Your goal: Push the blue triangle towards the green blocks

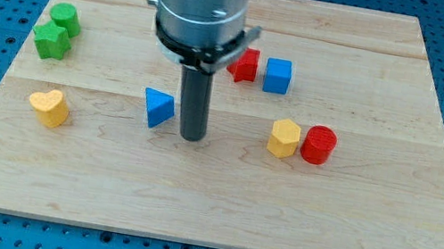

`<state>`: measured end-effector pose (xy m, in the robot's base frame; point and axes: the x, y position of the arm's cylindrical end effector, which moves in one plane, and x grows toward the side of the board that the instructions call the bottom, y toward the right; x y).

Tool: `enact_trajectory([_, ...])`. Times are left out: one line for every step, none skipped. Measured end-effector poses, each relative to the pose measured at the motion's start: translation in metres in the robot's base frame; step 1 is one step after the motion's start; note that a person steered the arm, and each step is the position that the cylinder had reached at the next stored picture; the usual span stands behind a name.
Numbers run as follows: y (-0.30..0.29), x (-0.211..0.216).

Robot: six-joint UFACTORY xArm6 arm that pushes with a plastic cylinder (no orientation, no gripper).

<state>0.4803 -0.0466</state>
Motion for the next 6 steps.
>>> enact_trajectory([-0.016, -0.024])
enact_trajectory([-0.082, 0.007])
enact_trajectory([-0.106, 0.008])
enact_trajectory([-0.114, -0.016])
enact_trajectory([-0.109, -0.032])
enact_trajectory([-0.109, -0.042])
